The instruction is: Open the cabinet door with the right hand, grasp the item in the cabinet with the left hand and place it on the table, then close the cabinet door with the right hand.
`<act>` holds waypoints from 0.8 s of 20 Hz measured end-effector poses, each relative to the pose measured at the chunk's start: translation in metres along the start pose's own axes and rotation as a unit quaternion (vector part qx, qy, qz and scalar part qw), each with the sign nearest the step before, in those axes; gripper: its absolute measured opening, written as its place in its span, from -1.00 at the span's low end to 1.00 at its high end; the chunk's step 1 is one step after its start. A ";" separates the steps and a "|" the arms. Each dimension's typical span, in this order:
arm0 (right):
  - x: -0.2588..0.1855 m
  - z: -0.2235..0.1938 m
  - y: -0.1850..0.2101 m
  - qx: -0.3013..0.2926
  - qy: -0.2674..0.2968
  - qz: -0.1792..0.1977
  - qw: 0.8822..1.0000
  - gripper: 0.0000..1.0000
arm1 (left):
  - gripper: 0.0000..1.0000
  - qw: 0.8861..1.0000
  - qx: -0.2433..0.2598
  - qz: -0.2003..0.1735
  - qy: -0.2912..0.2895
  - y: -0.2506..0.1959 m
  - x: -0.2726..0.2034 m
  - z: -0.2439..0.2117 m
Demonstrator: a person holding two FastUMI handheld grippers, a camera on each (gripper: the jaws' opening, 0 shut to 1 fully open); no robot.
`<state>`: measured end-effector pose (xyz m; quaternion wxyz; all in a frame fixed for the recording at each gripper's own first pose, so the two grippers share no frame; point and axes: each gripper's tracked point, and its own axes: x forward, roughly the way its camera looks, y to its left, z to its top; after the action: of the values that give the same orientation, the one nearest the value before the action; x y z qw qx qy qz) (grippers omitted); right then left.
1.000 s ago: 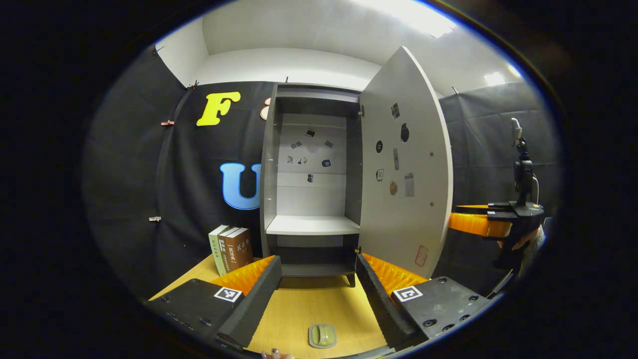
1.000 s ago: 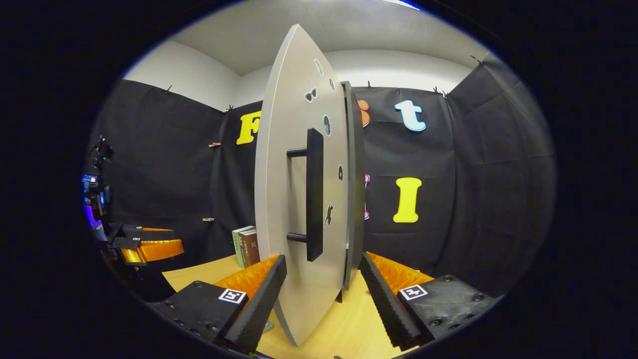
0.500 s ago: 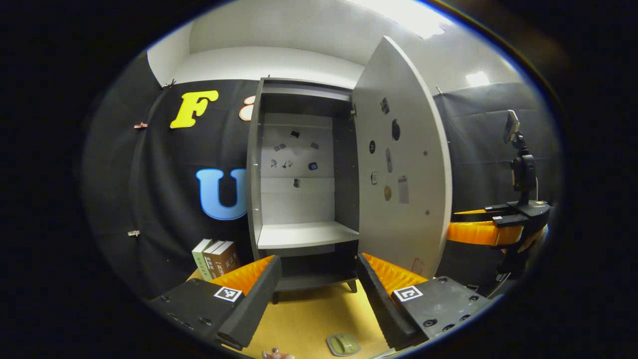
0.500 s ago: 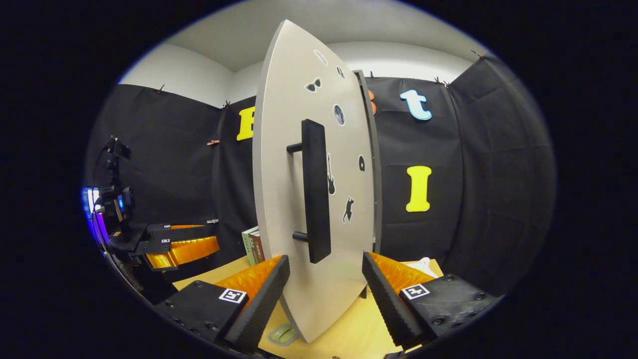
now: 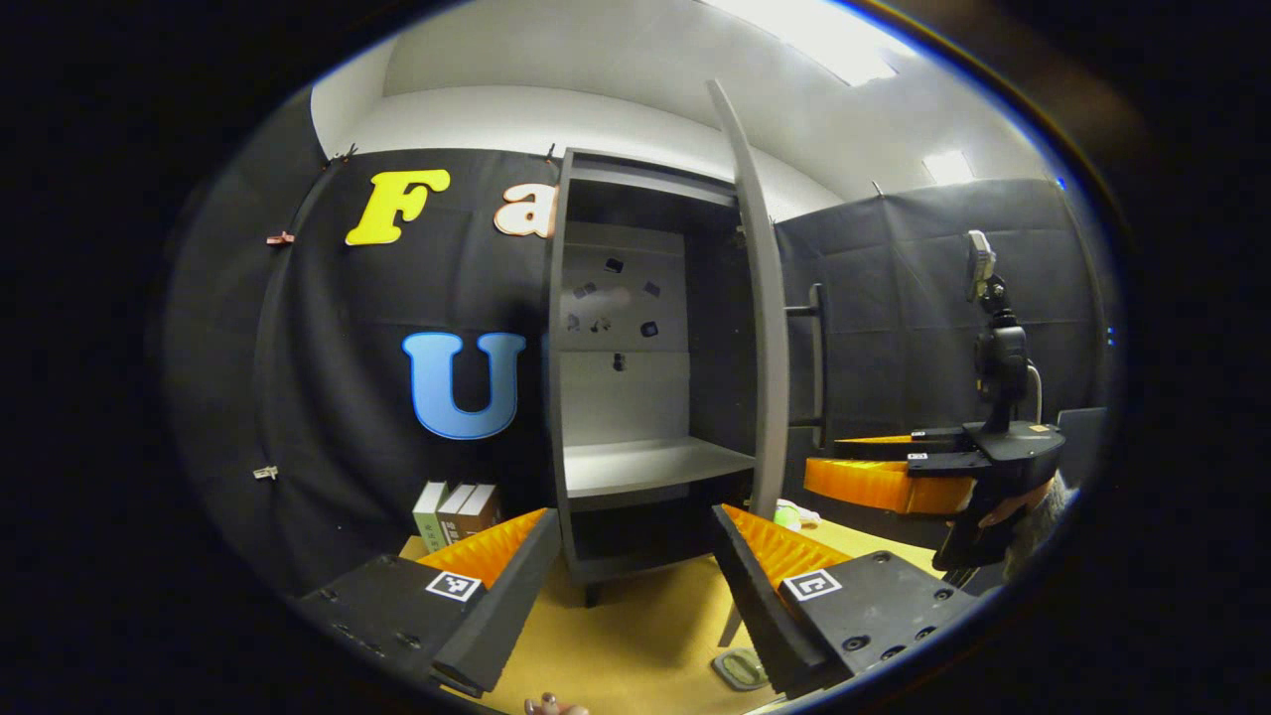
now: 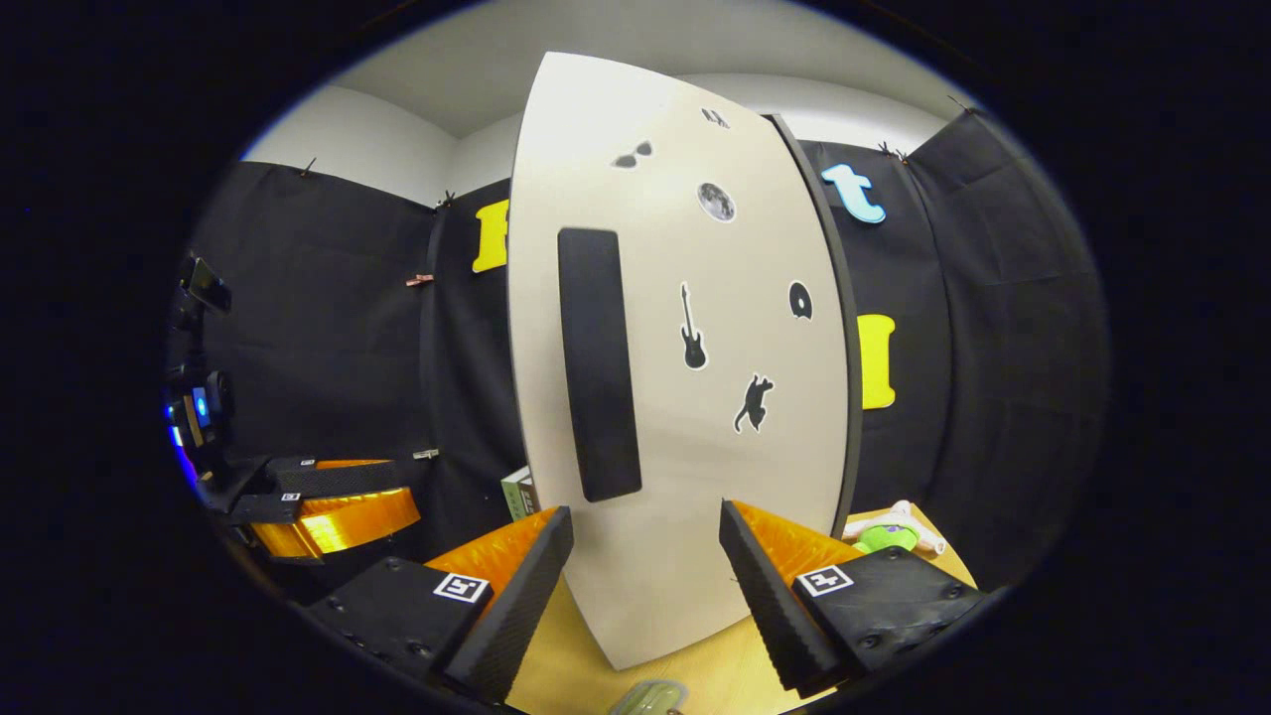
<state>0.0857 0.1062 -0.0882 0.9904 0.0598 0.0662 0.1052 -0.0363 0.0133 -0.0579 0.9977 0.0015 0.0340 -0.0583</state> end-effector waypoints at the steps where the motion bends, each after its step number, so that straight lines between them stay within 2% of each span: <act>1: -0.004 0.003 -0.004 -0.010 -0.002 -0.001 1.000 0.94 | 0.89 1.000 -0.002 0.004 -0.003 0.000 0.002 0.000; 2: -0.007 0.005 -0.013 -0.021 -0.004 -0.007 1.000 0.94 | 0.84 1.000 -0.004 0.006 -0.005 -0.004 0.004 0.000; 3: -0.011 0.008 -0.023 -0.031 -0.006 -0.018 0.999 0.94 | 0.89 1.000 -0.008 0.008 -0.006 -0.008 0.006 0.000; 4: -0.015 0.012 -0.035 -0.038 -0.009 -0.033 0.999 0.95 | 0.84 1.000 -0.014 0.008 -0.008 -0.013 0.008 0.001; 8: -0.032 0.032 -0.078 -0.071 -0.032 -0.105 0.991 0.94 | 0.89 1.000 -0.024 0.007 -0.013 -0.036 0.022 0.008; 13: -0.049 0.052 -0.097 -0.078 -0.060 -0.114 0.989 0.95 | 0.89 0.999 -0.005 0.026 -0.021 -0.060 0.034 0.015; 16: -0.054 0.057 -0.109 -0.075 -0.062 -0.118 0.988 0.94 | 0.89 0.999 0.001 0.021 -0.024 -0.074 0.036 0.019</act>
<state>0.0636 -0.0168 -0.0400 0.9998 -0.0161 0.0030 -0.0112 -0.0077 -0.0650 -0.0416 0.9992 0.0021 0.0098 -0.0378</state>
